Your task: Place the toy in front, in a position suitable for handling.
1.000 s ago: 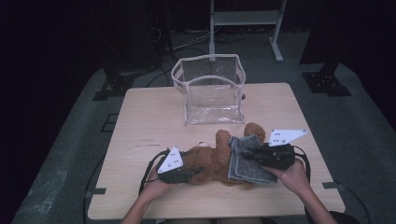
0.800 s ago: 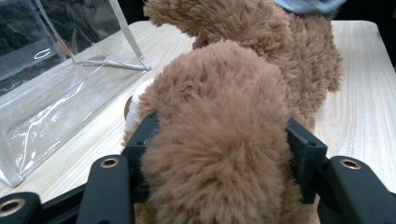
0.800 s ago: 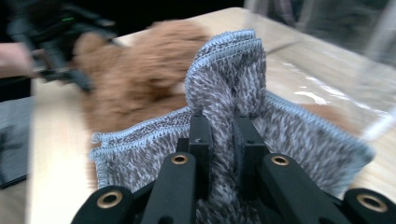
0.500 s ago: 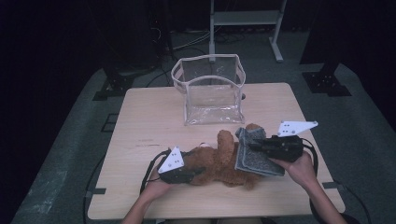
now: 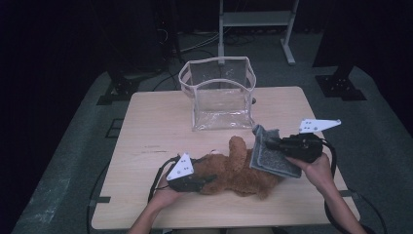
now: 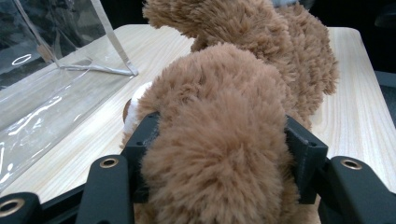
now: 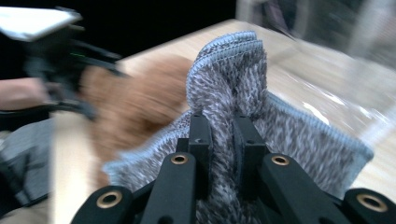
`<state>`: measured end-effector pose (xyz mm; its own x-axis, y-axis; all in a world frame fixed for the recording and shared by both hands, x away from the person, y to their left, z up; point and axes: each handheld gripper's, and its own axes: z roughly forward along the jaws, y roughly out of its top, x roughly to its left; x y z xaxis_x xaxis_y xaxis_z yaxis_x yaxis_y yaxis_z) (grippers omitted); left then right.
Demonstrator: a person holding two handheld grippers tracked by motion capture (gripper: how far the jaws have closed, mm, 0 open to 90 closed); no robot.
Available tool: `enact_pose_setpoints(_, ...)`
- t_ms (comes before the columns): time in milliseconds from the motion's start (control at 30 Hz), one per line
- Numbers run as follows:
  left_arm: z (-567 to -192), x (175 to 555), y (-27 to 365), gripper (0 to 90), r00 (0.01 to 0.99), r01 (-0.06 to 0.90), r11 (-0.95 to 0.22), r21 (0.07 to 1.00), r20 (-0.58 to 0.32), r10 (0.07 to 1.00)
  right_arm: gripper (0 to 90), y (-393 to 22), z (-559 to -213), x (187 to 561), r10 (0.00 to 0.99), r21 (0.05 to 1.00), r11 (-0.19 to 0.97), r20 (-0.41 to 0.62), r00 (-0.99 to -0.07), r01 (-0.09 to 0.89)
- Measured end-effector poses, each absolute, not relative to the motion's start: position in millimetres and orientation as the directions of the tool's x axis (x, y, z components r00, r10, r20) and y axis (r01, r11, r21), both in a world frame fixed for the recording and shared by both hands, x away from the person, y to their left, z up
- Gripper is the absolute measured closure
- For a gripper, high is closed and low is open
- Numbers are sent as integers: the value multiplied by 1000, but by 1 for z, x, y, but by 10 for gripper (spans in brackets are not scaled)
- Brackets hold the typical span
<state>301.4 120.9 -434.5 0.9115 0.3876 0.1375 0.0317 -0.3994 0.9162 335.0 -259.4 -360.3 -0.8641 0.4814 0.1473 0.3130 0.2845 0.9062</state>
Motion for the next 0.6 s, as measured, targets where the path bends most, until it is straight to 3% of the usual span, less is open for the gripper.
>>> enact_pose_setpoints(133, -433, 301, 115, 406, 914, 17, -417, 909, 155, 376, 797, -225, -345, 323, 363, 927, 266, 158, -918, 265)
enact_pose_setpoints(233, -433, 299, 112, 406, 915, 1, -425, 905, 171, 365, 797, -212, -347, 324, 344, 919, 288, 163, -925, 269)
enact_pose_setpoints(400, -434, 298, 114, 407, 916, -5, -425, 905, 175, 362, 798, -207, -369, 333, 403, 871, 386, 137, -905, 303)
enact_pose_setpoints(600, -433, 299, 112, 407, 916, -4, -418, 908, 171, 363, 798, -235, -377, 334, 467, 848, 392, 151, -871, 357)
